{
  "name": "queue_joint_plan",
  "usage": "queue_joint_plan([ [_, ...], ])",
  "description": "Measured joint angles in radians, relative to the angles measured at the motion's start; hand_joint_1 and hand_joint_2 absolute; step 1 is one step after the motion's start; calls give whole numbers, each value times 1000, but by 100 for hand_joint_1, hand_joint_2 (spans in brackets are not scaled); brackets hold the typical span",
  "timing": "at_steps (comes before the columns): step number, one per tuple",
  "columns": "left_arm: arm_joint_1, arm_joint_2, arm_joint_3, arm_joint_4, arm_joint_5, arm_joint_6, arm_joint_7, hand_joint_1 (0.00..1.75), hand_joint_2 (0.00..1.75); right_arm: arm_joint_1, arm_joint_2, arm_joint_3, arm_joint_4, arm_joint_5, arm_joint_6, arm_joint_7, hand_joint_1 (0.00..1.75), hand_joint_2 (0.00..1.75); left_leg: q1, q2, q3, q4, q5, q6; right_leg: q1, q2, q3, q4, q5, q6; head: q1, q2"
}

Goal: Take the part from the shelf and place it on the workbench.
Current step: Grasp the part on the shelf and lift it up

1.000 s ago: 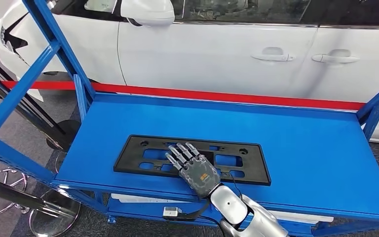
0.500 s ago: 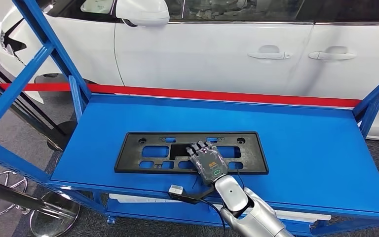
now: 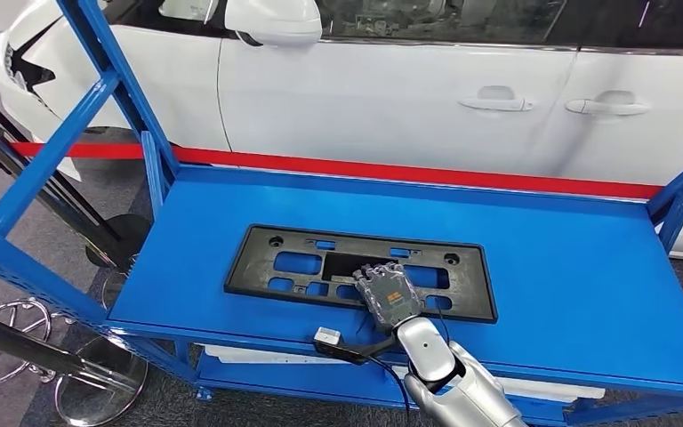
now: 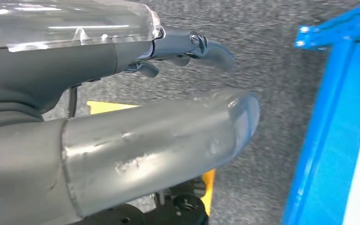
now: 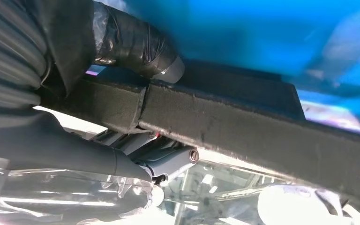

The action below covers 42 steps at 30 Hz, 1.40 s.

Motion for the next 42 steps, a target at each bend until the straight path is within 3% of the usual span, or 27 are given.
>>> queue_joint_plan([
  [2, 0, 0, 3, 0, -1, 0, -9, 0, 175, 5, -2, -8, -5, -1, -10, -5, 169, 175, -2, -1, -2, 5, -4, -8, 4, 0, 26, -58, 11, -6, 0, 0],
  [4, 0, 0, 11, 0, -2, 4, 1, 0, 175, 12, -5, -20, -16, -6, -24, -14, 169, 175, 0, -2, -5, 9, -7, -18, 4, 0, 27, -63, 12, -12, 0, 0],
  [6, 1, 0, 17, 0, -1, 9, 18, 0, 175, 17, -10, -35, -30, -13, -35, -23, 169, 175, 3, 0, -18, 44, -36, -30, 0, -1, 29, -69, 17, -21, 0, 0],
  [9, 0, 0, 25, 0, 2, 18, 40, 0, 175, 25, -15, -50, -43, -33, -40, -41, 169, 175, 13, 1, -97, 229, -135, -48, -3, -3, 27, -72, 20, -27, 0, 0],
  [10, 0, 1, 31, 0, 6, 23, 55, 0, 175, 29, -17, -55, -49, -58, -42, -59, 169, 175, 17, 1, -121, 285, -155, -53, -3, -4, 27, -71, 19, -27, 0, 0],
  [11, 1, 1, 38, 0, 12, 29, 77, 0, 175, 34, -20, -61, -58, -104, -46, -92, 169, 175, 21, 2, -131, 308, -154, -57, -3, -3, 27, -70, 19, -26, 0, 0],
  [12, 1, 0, 47, 1, 20, 33, 102, 0, 175, 38, -23, -69, -71, -173, -49, -140, 169, 175, 25, 2, -121, 290, -134, -60, -4, -2, 28, -69, 19, -25, 0, 0],
  [14, 0, 0, 71, 1, 40, 31, 168, 0, 175, 37, -37, -94, -125, -406, -33, -299, 169, 175, 32, 3, -52, 154, -63, -64, -7, 4, 33, -68, 17, -20, 0, 0],
  [16, -5, -3, 94, 1, 51, 22, 220, 0, 175, 31, -53, -132, -205, -682, 7, -482, 169, 175, 31, 1, 7, 35, -26, -60, -6, 12, 37, -69, 16, -7, 0, 0],
  [18, -11, -7, 110, 2, 47, 16, 224, 0, 175, 43, -64, -180, -302, -908, 70, -624, 169, 175, 24, -3, 19, 7, -25, -46, -5, 15, 40, -76, 21, 8, 0, 0],
  [20, -14, -10, 116, 2, 32, 23, 206, 0, 175, 76, -74, -226, -409, -1052, 144, -709, 169, 175, 23, -5, 19, -2, -14, -27, -7, 12, 38, -78, 20, 21, 0, 0],
  [21, -14, -12, 116, 2, 25, 28, 200, 0, 175, 92, -79, -243, -454, -1086, 167, -728, 169, 175, 23, -5, 17, -7, -7, -17, -8, 10, 29, -61, 6, 24, 0, 0],
  [22, -15, -14, 116, 2, 21, 32, 196, 0, 175, 103, -84, -258, -497, -1106, 182, -738, 169, 175, 23, -4, 15, -12, -1, -9, -9, 8, 9, -19, -23, 27, 0, 0],
  [24, -16, -16, 118, 2, 18, 35, 193, 0, 175, 117, -89, -282, -554, -1116, 189, -739, 169, 175, 19, -1, 9, -14, 3, -1, -10, 6, -56, 120, -99, 29, 0, 0],
  [25, -17, -16, 120, 2, 18, 36, 192, 0, 175, 125, -90, -292, -574, -1117, 192, -739, 169, 175, 17, 0, 8, -15, 4, 1, -10, 6, -87, 188, -125, 30, 0, 0],
  [26, -18, -17, 121, 2, 18, 36, 192, 0, 175, 135, -92, -299, -590, -1117, 194, -739, 169, 175, 15, 0, 7, -14, 4, 1, -10, 6, -105, 227, -130, 30, 0, 0],
  [27, -18, -17, 122, 2, 18, 36, 192, 0, 175, 144, -94, -304, -603, -1116, 196, -739, 169, 175, 15, -1, 8, -14, 4, 1, -10, 6, -103, 224, -116, 30, 0, 0],
  [28, -18, -18, 122, 2, 18, 36, 192, 0, 175, 151, -96, -309, -615, -1115, 197, -739, 169, 175, 14, -2, 9, -13, 3, 0, -11, 5, -81, 179, -84, 29, 0, 0],
  [30, -19, -20, 123, 2, 16, 36, 184, 0, 175, 156, -99, -317, -637, -1120, 200, -749, 169, 175, 12, -3, 10, -6, -3, -7, -13, 4, -8, 29, -15, 28, 0, 0],
  [32, -21, -22, 123, 2, 3, 36, 147, 0, 175, 160, -100, -323, -666, -1154, 227, -790, 169, 175, 8, -4, 6, 0, -7, -16, -13, 5, 29, -58, 12, 22, 0, 0],
  [36, -23, -24, 116, 2, -32, 8, 67, 0, 175, 169, -94, -319, -793, -1294, 337, -868, 169, 175, 9, -3, -6, 20, -23, -34, -12, 5, 23, -61, 12, -2, 0, 0],
  [38, -28, -24, 114, 2, -34, -16, 61, 0, 175, 162, -82, -309, -860, -1359, 386, -859, 169, 175, 12, -1, -46, 113, -80, -44, -13, 1, 23, -62, 12, -12, 0, 0],
  [40, -33, -24, 114, 2, -34, -25, 61, 0, 175, 158, -74, -290, -907, -1458, 456, -816, 169, 175, 13, 0, -111, 259, -147, -50, -8, -2, 23, -61, 11, -17, -1, 0],
  [41, -33, -24, 114, 2, -33, -24, 64, 0, 175, 158, -72, -277, -921, -1523, 506, -783, 169, 175, 13, 0, -135, 309, -161, -49, -6, -3, 24, -61, 11, -19, -1, 0],
  [42, -34, -24, 114, 2, -33, -20, 68, 0, 175, 160, -70, -264, -928, -1589, 564, -748, 169, 175, 12, 0, -140, 320, -154, -46, -3, -3, 24, -60, 10, -20, -1, 0],
])
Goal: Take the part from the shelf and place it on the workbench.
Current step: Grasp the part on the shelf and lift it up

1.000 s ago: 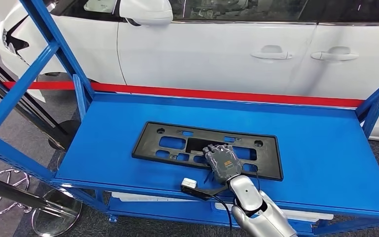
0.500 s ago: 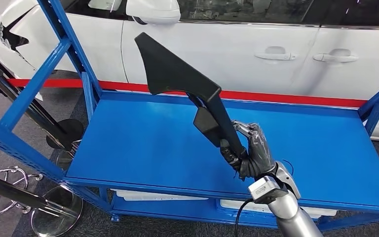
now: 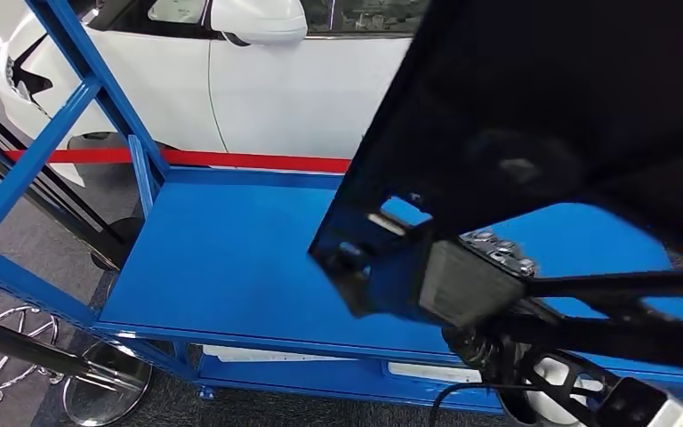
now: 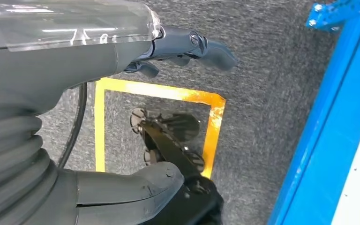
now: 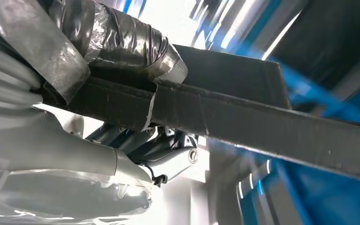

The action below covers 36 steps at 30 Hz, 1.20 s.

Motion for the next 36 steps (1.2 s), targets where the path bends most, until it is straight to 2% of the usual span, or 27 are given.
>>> queue_joint_plan([
  [1, -1, 0, 0, 0, 0, 6, 6, 0, 175, 4, 0, 13, 0, -54, 58, 28, 169, 175, -2, 0, 14, -32, 26, 6, 3, 0, 1, 1, 0, -1, 0, 0],
  [2, -2, 0, 0, 0, 1, 13, 14, 0, 175, 11, 0, 26, 6, -86, 113, 45, 169, 175, -5, 0, 46, -99, 65, 17, 7, 0, 3, 1, 0, -2, 0, 0],
  [4, -7, 1, 1, 0, -1, 27, 32, 0, 175, 28, 0, 54, 30, -69, 184, 39, 169, 175, -14, -1, 113, -243, 125, 43, 11, 1, 4, 1, 0, -2, 0, 0],
  [5, -8, 2, 1, 0, -4, 33, 39, 0, 175, 38, -1, 68, 44, -27, 196, 23, 169, 175, -18, -1, 132, -286, 138, 52, 12, 0, 2, 2, 0, 0, 0, 0],
  [7, -9, 2, 1, 0, -13, 43, 45, 0, 175, 56, -5, 95, 65, 77, 173, -16, 169, 175, -22, -1, 140, -307, 143, 59, 11, -1, -3, 0, 4, 7, 0, 0],
  [9, -9, 1, 1, 0, -25, 48, 46, 0, 175, 65, -16, 116, 70, 170, 126, -50, 169, 175, -15, 1, 143, -326, 153, 58, 12, -1, -8, 11, -6, 17, 0, 0],
  [10, -9, 1, 1, 0, -30, 49, 45, 0, 175, 65, -24, 124, 69, 200, 107, -62, 169, 175, -11, 2, 143, -336, 159, 58, 12, 0, -19, 36, -28, 22, 0, 0],
  [11, -10, 1, 1, 0, -35, 49, 43, 0, 175, 65, -33, 131, 65, 221, 94, -69, 169, 175, -7, 6, 142, -341, 164, 58, 11, 0, -39, 83, -62, 27, 0, 0],
  [13, -12, 0, 1, 0, -43, 49, 36, 0, 175, 65, -54, 145, 55, 238, 88, -75, 169, 175, -8, 14, 132, -334, 168, 60, 4, 1, -91, 215, -138, 36, 0, 0],
  [14, -12, 0, 1, 0, -46, 48, 33, 0, 175, 65, -65, 151, 51, 241, 88, -75, 169, 175, -8, 19, 127, -329, 169, 61, 0, 1, -109, 266, -158, 41, 0, 0],
  [15, -12, 0, 1, 0, -49, 47, 29, 0, 175, 65, -76, 156, 46, 242, 89, -75, 169, 175, -7, 24, 122, -325, 170, 60, -3, 0, -111, 284, -158, 46, 0, 0],
  [16, -12, 0, 1, 0, -52, 46, 27, 0, 175, 65, -86, 160, 42, 242, 90, -75, 169, 175, -6, 30, 119, -320, 169, 59, -7, -1, -93, 261, -136, 50, 0, 0],
  [18, -13, 0, 1, 0, -54, 45, 23, 0, 175, 65, -101, 167, 35, 242, 91, -75, 169, 175, -4, 43, 116, -313, 168, 54, -12, -21, -13, 125, -76, 58, 0, 0],
  [19, -13, 0, 1, 0, -54, 45, 22, 0, 175, 65, -106, 169, 31, 242, 91, -75, 169, 175, -4, 48, 115, -310, 168, 48, -11, -33, 22, 61, -51, 57, 0, 0],
  [21, -14, 1, 1, 0, -54, 45, 20, 0, 175, 63, -113, 171, 25, 241, 91, -75, 169, 175, -7, 59, 114, -305, 170, 37, -5, -46, 47, 1, -35, 46, 0, 0],
  [23, -15, 0, 1, 0, -56, 45, 17, 0, 175, 63, -118, 173, 21, 238, 91, -75, 169, 175, -8, 71, 109, -300, 173, 26, -3, -33, 35, 3, -27, 28, 0, 0],
  [24, -15, 0, 1, 0, -59, 44, 15, 0, 175, 63, -120, 174, 21, 235, 91, -76, 169, 175, -6, 69, 103, -292, 163, 20, -4, -26, 28, 2, -22, 19, 0, 0],
  [25, -15, 0, 0, 0, -61, 43, 12, 0, 175, 63, -122, 175, 20, 231, 91, -76, 169, 175, -4, 60, 93, -272, 140, 14, -5, -19, 20, 1, -15, 11, 0, 0],
  [26, -15, 0, 0, 0, -65, 42, 9, 0, 175, 63, -123, 176, 20, 225, 91, -76, 169, 175, -1, 46, 78, -231, 101, 9, -7, -13, 10, 1, -7, 4, 0, 0],
  [28, -15, 0, 0, 0, -71, 44, 3, 0, 175, 63, -125, 178, 20, 210, 97, -75, 169, 175, 1, 21, 36, -98, 6, 2, -5, 1, -12, 4, 8, -2, 0, 0],
  [29, -14, 0, 0, 0, -73, 47, 1, 0, 175, 63, -125, 179, 20, 202, 101, -74, 169, 175, 1, 16, 21, -37, -24, 2, -3, 9, -22, 6, 15, -3, 0, 0],
  [30, -14, 1, 0, 0, -74, 50, -1, 0, 175, 63, -126, 180, 21, 195, 105, -73, 169, 175, 1, 14, 20, -6, -33, 4, -1, 15, -33, 8, 21, -3, 0, 0],
  [31, -14, 1, 0, 0, -74, 52, -2, 0, 175, 62, -126, 182, 21, 188, 108, -70, 169, 175, 0, 13, 38, -14, -22, 7, 0, 21, -41, 10, 27, -3, 0, 0],
  [32, -14, 1, 0, 0, -74, 55, -1, 0, 175, 62, -126, 184, 21, 182, 109, -65, 169, 175, -1, 12, 75, -64, 5, 13, 2, 26, -48, 11, 32, -3, 0, 0],
  [34, -17, 3, 0, 0, -74, 58, -1, 0, 175, 59, -126, 186, 21, 174, 113, -56, 169, 175, -6, 3, 176, -224, 55, 32, 5, 33, -55, 13, 42, 1, 0, 0],
  [35, -18, 5, -1, 0, -75, 61, -1, 0, 175, 57, -127, 187, 21, 172, 115, -53, 169, 175, -10, -1, 212, -285, 69, 37, 6, 35, -57, 12, 47, 6, 0, 0],
  [36, -18, 7, -1, 0, -75, 63, -1, 0, 175, 54, -127, 187, 21, 171, 118, -53, 169, 175, -13, -4, 230, -321, 75, 40, 5, 36, -59, 11, 53, 12, 0, 0],
])
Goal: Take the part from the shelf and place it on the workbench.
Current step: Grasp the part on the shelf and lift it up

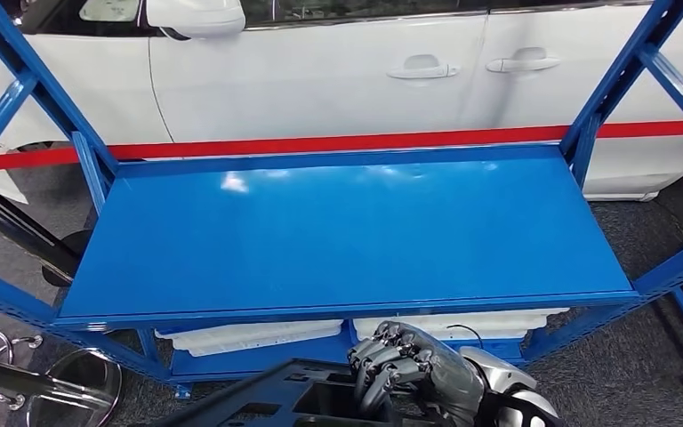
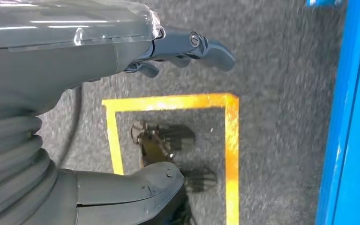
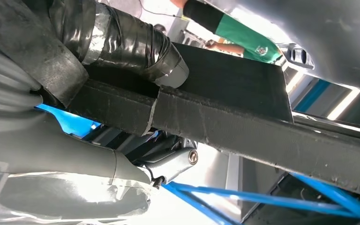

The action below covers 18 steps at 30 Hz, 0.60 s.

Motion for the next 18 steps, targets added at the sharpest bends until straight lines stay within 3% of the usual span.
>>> queue_joint_plan([
  [3, 0, 3, 0, 0, 0, 5, 1, 0, 175, -4, -1, 2, 0, -1, 2, 1, 169, 175, -2, 4, -6, -21, 25, 5, -3, -1, -4, -10, 17, 20, 0, 0],
  [4, -1, 4, 0, 0, 0, 6, 1, 0, 175, -6, -2, 2, 0, -1, 2, 2, 169, 175, 0, 7, -13, -29, 38, 11, -2, -5, -12, -1, 2, 24, 1, 0],
  [6, -1, 4, 0, 0, 0, 6, 1, 0, 175, -10, -5, 3, 0, -2, 3, 5, 169, 175, 5, 16, -34, -33, 60, 19, -3, -18, -43, 77, -77, 29, 1, 0],
  [8, 2, 4, 0, 0, -1, 4, -1, 0, 175, -11, -8, 5, 0, -4, 9, 8, 169, 175, 2, 23, -61, -23, 72, 22, -5, -25, -80, 208, -163, 33, 1, 0],
  [9, 3, 4, 0, 0, -1, 3, -3, 0, 175, -12, -9, 7, 0, -5, 14, 9, 169, 175, 2, 27, -74, -18, 77, 22, -5, -26, -86, 256, -178, 35, 2, 0],
  [10, 3, 4, 0, 0, -1, 3, -6, 0, 175, -13, -10, 10, 0, -6, 19, 9, 169, 175, 1, 30, -86, -14, 82, 20, -5, -26, -77, 272, -170, 37, 1, 0],
  [11, 3, 4, 0, 0, 0, 2, -8, 0, 175, -16, -10, 13, 0, -7, 23, 10, 169, 175, 1, 32, -97, -10, 88, 18, -5, -27, -48, 249, -145, 37, 1, 0],
  [13, 3, 4, 1, 0, 1, -1, -14, 0, 175, -24, -11, 16, 0, -8, 31, 11, 169, 175, 1, 35, -110, -4, 97, 12, -4, -33, 49, 120, -94, 33, 1, 0],
  [15, 2, 4, 1, 0, 3, -5, -18, 0, 175, -31, -11, 16, 0, -9, 37, 11, 169, 175, -2, 36, -118, 0, 106, 3, 0, -38, 122, 2, -83, 25, 1, 0],
  [18, 3, 6, 1, 0, 3, -7, -20, 0, 175, -35, -12, 18, 0, -12, 41, 11, 169, 175, -3, 35, -129, 4, 118, -13, 0, -38, 130, -35, -84, 14, 1, 0],
])
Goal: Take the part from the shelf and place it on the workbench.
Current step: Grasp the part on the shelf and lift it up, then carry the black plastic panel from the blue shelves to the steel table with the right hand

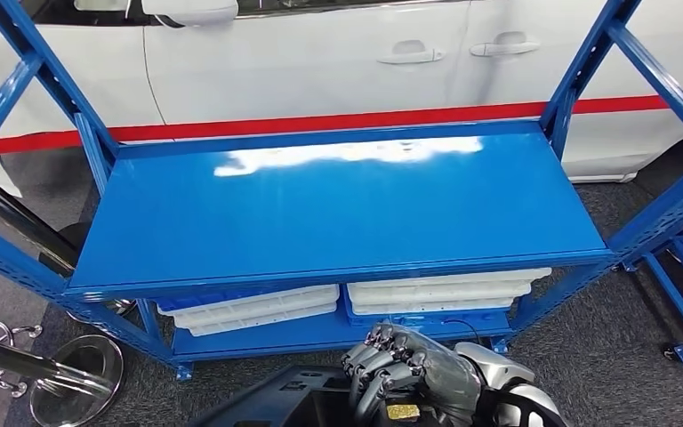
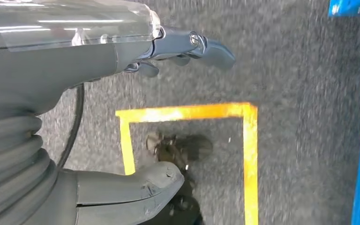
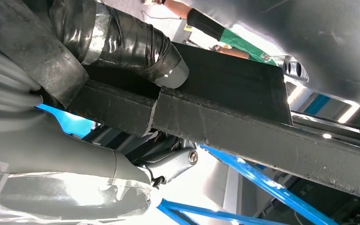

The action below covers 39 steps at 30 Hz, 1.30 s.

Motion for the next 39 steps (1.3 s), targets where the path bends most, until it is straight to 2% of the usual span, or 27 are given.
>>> queue_joint_plan([
  [1, 1, 1, 0, 0, 0, 0, 0, 0, 175, -1, 0, 1, 0, -2, 2, 0, 169, 175, 1, -3, -7, 9, -11, -6, -2, 0, -5, -3, 4, -6, 0, 0],
  [2, 2, 2, 0, 0, 0, -1, 0, 0, 175, -2, 0, 3, 1, -5, 4, -1, 169, 175, 2, -7, -20, 35, -37, -12, -4, -1, -12, -5, 9, -14, 0, 0],
  [5, 4, 5, 2, 0, 2, -1, -2, 0, 175, -4, -2, 9, 6, -19, 16, -4, 169, 175, 8, -17, -81, 218, -165, -28, -4, -2, -45, 5, 26, -29, -1, 0],
  [6, 5, 6, 3, 0, 3, -1, -2, 0, 175, -4, -3, 11, 8, -24, 19, -6, 169, 175, 9, -17, -94, 274, -187, -30, -4, -2, -56, 10, 30, -30, -1, 0],
  [7, 5, 6, 5, 0, 5, -2, -3, 0, 175, -4, -4, 12, 11, -28, 22, -8, 169, 175, 9, -17, -93, 300, -189, -31, -3, -2, -66, 14, 35, -30, -1, 0],
  [8, 6, 6, 6, 0, 7, -2, -4, 0, 175, -4, -5, 13, 15, -32, 26, -11, 169, 175, 9, -18, -72, 285, -170, -28, -3, -1, -76, 18, 40, -29, -1, 0],
  [10, 5, 9, 9, 0, 10, -2, -4, 0, 175, -4, -6, 14, 20, -39, 33, -16, 169, 175, 5, -22, 16, 157, -111, -13, -1, 1, -88, 21, 50, -26, 0, 0],
  [12, 4, 14, 12, 0, 13, -1, -2, 0, 175, -5, -6, 14, 24, -45, 41, -19, 169, 175, -1, -30, 97, 21, -88, 7, -2, 2, -95, 20, 61, -19, 0, 0],
  [14, 3, 18, 18, 0, 17, 1, 6, 0, 175, -5, -7, 14, 29, -50, 49, -21, 169, 175, -7, -34, 119, -25, -91, 15, -6, 2, -103, 19, 73, -6, 0, 0],
  [16, 4, 20, 25, 0, 19, 4, 19, 0, 175, -3, -8, 14, 31, -55, 54, -23, 169, 175, -6, -29, 112, -39, -75, 20, -6, 4, -109, 18, 77, 6, 0, 0],
  [17, 3, 20, 26, 0, 18, 7, 33, 0, 175, -3, -9, 14, 32, -57, 56, -25, 169, 175, -2, -26, 108, -46, -64, 25, -4, 4, -117, 32, 59, 10, 0, 0],
  [18, 2, 20, 27, 0, 15, 13, 56, 0, 175, -2, -11, 14, 34, -58, 59, -28, 169, 175, 2, -23, 100, -51, -53, 28, -3, 5, -130, 65, 25, 13, 0, 0],
  [20, 2, 19, 29, 0, 6, 31, 134, 0, 175, 0, -13, 14, 40, -60, 69, -35, 169, 175, 4, -17, 78, -42, -42, 33, -5, 4, -176, 197, -69, 18, 0, 0],
  [21, 3, 19, 30, 0, 3, 40, 174, 0, 175, 1, -13, 14, 44, -61, 73, -37, 169, 175, 3, -15, 64, -33, -38, 32, -6, 4, -196, 264, -100, 22, 0, 0],
  [22, 4, 19, 32, 0, 1, 48, 206, 0, 175, 3, -13, 14, 47, -62, 76, -39, 169, 175, 4, -12, 50, -24, -35, 32, -7, 4, -203, 307, -109, 26, 0, 0],
  [23, 4, 19, 34, 0, -1, 53, 226, 0, 175, 3, -13, 14, 51, -62, 78, -40, 169, 175, 4, -11, 38, -17, -31, 30, -8, 3, -192, 310, -96, 28, 0, 0],
  [24, 5, 18, 35, 0, -1, 56, 240, 0, 175, 3, -13, 14, 54, -63, 79, -40, 169, 175, 6, -10, 28, -11, -28, 27, -9, 3, -159, 272, -68, 30, 0, 0],
  [26, 4, 17, 37, 0, -5, 65, 275, 0, 175, -2, -13, 14, 59, -65, 82, -38, 169, 175, 7, -11, 16, -2, -22, 20, -11, 2, -61, 127, -18, 29, 0, 0],
  [27, 4, 17, 39, 0, -9, 71, 299, 0, 175, -6, -13, 14, 60, -68, 82, -36, 169, 175, 6, -11, 11, 1, -17, 15, -10, 3, -24, 65, -8, 27, 0, 0],
  [28, 4, 17, 42, 0, -12, 77, 325, 0, 175, -11, -13, 14, 61, -73, 82, -34, 169, 175, 5, -12, 7, 4, -14, 10, -8, 3, -3, 26, -8, 24, 0, 0],
  [30, 5, 17, 46, 0, -17, 89, 377, 0, 175, -16, -13, 14, 62, -80, 81, -31, 169, 175, 4, -13, -1, 7, -3, -2, -6, 5, -3, 8, -7, 14, 0, 0],
  [32, 10, 15, 50, 0, -19, 101, 426, 0, 175, -22, -15, 14, 65, -83, 79, -26, 169, 175, 7, -15, -14, 25, -23, -14, -8, 2, -16, 5, 5, -5, 0, 0],
  [34, 16, 12, 54, 1, -16, 111, 458, 0, 175, -26, -20, 11, 68, -79, 75, -23, 169, 175, 11, -17, -49, 114, -104, -26, -9, -1, -36, 7, 20, -22, 0, 0],
  [36, 20, 7, 61, 1, -10, 118, 469, 0, 175, -27, -29, 3, 69, -76, 70, -22, 169, 175, 14, -17, -94, 257, -187, -33, -8, -2, -62, 15, 33, -27, 0, 0],
  [37, 21, 6, 66, 1, -6, 121, 468, 0, 175, -28, -34, -4, 70, -76, 69, -21, 169, 175, 15, -17, -103, 307, -200, -35, -7, -3, -76, 21, 39, -26, 0, 0],
  [38, 22, 4, 71, 1, -3, 123, 462, 0, 175, -29, -40, -13, 70, -77, 70, -20, 169, 175, 16, -17, -96, 322, -192, -35, -7, -3, -88, 26, 44, -25, 0, 0],
  [39, 24, 4, 75, 1, -1, 125, 453, 0, 175, -30, -45, -23, 70, -78, 73, -19, 169, 175, 16, -17, -69, 297, -167, -33, -7, -3, -99, 31, 49, -23, 0, 0],
])
